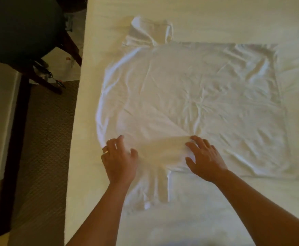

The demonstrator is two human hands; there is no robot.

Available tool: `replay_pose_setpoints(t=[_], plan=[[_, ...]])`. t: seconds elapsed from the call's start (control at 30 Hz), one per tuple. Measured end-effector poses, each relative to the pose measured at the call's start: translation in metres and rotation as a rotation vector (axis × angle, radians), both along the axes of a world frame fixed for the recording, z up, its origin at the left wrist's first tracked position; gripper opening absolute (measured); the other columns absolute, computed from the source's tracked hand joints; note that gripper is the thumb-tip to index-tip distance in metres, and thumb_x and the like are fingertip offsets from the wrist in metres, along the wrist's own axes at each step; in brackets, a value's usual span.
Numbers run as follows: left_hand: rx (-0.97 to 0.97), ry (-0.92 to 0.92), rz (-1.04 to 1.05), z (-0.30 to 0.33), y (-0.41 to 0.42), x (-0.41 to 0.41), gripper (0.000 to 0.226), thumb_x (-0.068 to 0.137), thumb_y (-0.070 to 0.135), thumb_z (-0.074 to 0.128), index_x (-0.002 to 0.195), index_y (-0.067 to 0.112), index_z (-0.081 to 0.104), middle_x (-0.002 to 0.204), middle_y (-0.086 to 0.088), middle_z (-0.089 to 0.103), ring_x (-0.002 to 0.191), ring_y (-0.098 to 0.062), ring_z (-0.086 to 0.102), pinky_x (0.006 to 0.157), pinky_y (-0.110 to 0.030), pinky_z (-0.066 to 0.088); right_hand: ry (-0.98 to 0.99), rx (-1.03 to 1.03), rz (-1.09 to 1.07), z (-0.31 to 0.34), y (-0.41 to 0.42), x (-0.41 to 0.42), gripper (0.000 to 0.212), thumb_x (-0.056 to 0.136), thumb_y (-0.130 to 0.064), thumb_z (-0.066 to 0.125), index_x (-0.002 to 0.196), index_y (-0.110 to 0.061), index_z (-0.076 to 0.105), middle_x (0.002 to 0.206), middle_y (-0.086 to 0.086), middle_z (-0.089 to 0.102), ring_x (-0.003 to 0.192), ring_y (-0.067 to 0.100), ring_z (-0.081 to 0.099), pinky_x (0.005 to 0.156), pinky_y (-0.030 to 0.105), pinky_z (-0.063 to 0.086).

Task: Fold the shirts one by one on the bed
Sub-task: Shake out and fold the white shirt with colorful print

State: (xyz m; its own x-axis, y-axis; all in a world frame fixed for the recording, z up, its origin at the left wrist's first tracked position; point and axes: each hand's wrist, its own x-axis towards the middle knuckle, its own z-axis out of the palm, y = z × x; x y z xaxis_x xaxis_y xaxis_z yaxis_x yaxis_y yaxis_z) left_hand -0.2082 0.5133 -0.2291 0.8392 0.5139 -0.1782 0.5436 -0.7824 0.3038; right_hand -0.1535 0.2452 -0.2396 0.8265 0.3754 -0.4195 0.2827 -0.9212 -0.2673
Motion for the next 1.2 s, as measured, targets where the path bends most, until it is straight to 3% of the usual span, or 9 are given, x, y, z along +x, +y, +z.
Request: replay_pose_setpoints(t=[0.13,0.2,0.37,0.47,0.6,0.83,0.93,1.03,1.2], plan=[[0.022,0.121,-0.588,-0.01,-0.06,-0.009,0.053,0.076,0.053,0.05,0.118,0.022,0.06,0.116,-0.003,0.055,0.105,-0.032,0.057,0.085,-0.043,0.047,0.031,-0.046,0.041,-0.001,-0.071,-0.034,0.064,0.077,-0.049,0.057,0.135,-0.023,0.052,0.15,0.006,0.041,0.128,0.031,0.049,0.094,0.047,0.052],[0.085,0.15,-0.71,-0.014,-0.079,-0.013,0.059,0.074,0.063,0.049,0.116,0.024,0.062,0.114,-0.002,0.055,0.102,-0.031,0.056,0.081,-0.042,0.046,0.006,-0.054,0.007,-0.002,-0.106,-0.045,0.062,0.075,-0.041,0.067,0.133,-0.021,0.055,0.148,0.007,0.044,0.126,0.032,0.05,0.091,0.047,0.053],[0.191,0.13,-0.709,-0.023,-0.101,-0.038,0.063,0.075,0.062,0.05,0.118,0.019,0.063,0.114,-0.009,0.056,0.097,-0.036,0.057,0.075,-0.044,0.05,-0.156,-0.157,-0.122,-0.007,-0.182,-0.052,0.051,0.072,-0.012,0.074,0.12,-0.014,0.061,0.136,0.013,0.052,0.111,0.039,0.055,0.078,0.047,0.051],[0.248,0.124,-0.706,-0.02,-0.111,-0.039,0.045,0.079,0.042,0.053,0.114,0.016,0.065,0.107,-0.011,0.056,0.091,-0.037,0.057,0.068,-0.044,0.05,-0.202,-0.244,-0.127,-0.01,-0.218,-0.048,0.044,0.066,-0.003,0.077,0.108,-0.01,0.065,0.119,0.016,0.057,0.095,0.04,0.057,0.068,0.046,0.049],[0.268,0.14,-0.638,-0.016,-0.119,-0.03,0.022,0.076,0.007,0.073,0.097,0.008,0.066,0.092,-0.016,0.054,0.078,-0.041,0.058,0.045,-0.042,0.047,-0.197,-0.284,-0.078,-0.008,-0.251,-0.045,0.03,0.058,0.011,0.071,0.084,-0.004,0.063,0.086,0.017,0.057,0.069,0.039,0.058,0.053,0.044,0.051],[0.26,0.287,-0.716,-0.005,-0.113,-0.029,0.032,0.057,-0.009,0.083,0.077,0.008,0.063,0.074,-0.011,0.055,0.063,-0.035,0.06,0.041,-0.028,0.036,-0.193,-0.355,-0.004,-0.009,-0.254,-0.042,0.022,0.064,0.005,0.062,0.082,-0.007,0.065,0.08,0.013,0.057,0.067,0.035,0.056,0.057,0.041,0.047],[0.231,0.351,-0.667,0.002,-0.112,-0.025,0.023,0.069,-0.004,0.078,0.069,0.011,0.061,0.067,-0.006,0.053,0.062,-0.033,0.06,0.047,-0.027,0.035,-0.068,-0.431,-0.003,-0.002,-0.248,-0.034,0.026,0.08,-0.006,0.056,0.101,-0.018,0.064,0.096,0.003,0.062,0.089,0.028,0.06,0.072,0.037,0.048],[0.231,0.438,-0.619,0.008,-0.109,-0.012,0.013,0.089,0.014,0.061,0.076,0.017,0.059,0.078,0.002,0.052,0.084,-0.027,0.06,0.059,-0.03,0.034,0.059,-0.439,-0.022,0.008,-0.246,-0.017,0.029,0.089,-0.019,0.05,0.116,-0.026,0.059,0.111,-0.003,0.062,0.105,0.022,0.059,0.084,0.034,0.043],[0.048,0.6,-0.54,0.018,-0.098,0.031,0.026,0.091,0.017,0.055,0.067,0.026,0.054,0.083,0.001,0.059,0.079,-0.027,0.059,0.064,-0.03,0.04,0.257,-0.393,-0.165,0.023,-0.242,0.019,0.026,0.088,-0.028,0.05,0.112,-0.025,0.06,0.104,-0.001,0.063,0.097,0.023,0.063,0.079,0.032,0.046]])
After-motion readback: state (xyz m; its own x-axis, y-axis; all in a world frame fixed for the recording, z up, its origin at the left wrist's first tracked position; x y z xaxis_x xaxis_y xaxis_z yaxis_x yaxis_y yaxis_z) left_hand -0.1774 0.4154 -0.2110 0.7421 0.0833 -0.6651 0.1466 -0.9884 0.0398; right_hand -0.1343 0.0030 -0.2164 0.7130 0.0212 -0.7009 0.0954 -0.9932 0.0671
